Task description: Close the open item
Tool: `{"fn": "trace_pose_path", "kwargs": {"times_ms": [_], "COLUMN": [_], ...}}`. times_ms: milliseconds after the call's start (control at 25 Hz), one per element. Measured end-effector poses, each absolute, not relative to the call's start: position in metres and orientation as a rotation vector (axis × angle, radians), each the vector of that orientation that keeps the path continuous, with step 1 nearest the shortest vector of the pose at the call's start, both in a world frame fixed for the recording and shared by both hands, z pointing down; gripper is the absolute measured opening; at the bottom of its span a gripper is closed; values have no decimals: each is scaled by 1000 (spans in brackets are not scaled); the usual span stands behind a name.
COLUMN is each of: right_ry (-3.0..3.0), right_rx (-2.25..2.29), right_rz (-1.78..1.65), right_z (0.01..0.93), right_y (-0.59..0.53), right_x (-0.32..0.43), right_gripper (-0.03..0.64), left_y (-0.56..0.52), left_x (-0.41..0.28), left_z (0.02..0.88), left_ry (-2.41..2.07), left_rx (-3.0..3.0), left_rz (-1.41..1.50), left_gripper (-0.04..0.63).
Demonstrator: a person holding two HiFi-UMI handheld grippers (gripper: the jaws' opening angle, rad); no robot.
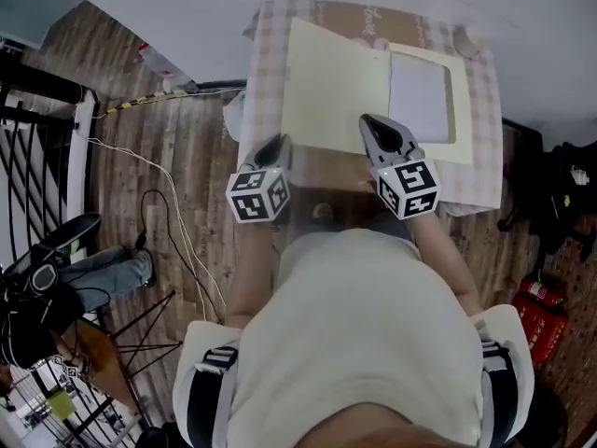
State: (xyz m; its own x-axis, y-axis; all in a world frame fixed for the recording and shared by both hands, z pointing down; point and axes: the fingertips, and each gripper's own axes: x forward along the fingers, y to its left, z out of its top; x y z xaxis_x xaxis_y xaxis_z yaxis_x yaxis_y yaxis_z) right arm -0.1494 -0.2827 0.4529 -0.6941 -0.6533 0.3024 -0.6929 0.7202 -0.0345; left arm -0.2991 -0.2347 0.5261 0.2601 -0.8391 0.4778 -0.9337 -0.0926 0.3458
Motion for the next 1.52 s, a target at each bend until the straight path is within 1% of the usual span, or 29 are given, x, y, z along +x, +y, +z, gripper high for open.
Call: {"fn": "trace_pose_path", "kwargs": {"times_ms": [360,840,1200,1520], "right_ry": [-2733,-2799,-2841,-2847], "right_rx": [879,827,819,802], "right_rz": [166,207,196,201], "right_z": [445,439,429,432], "right_y": [-298,-308,-316,-322], "right_x": [-113,-49,2,56], "right_gripper": [0,0,0,0], "left_y": [-229,-227,-229,-237], "left_x": [-286,-230,-178,-116], "left_z": [500,451,424,413], "left_ry": [-1862,-1992,-2061,-2073], "left_rx": [1787,1762,1797,1841], "left_rz": [66,-16,-35,-46], "left_gripper": [20,11,12,12]}}
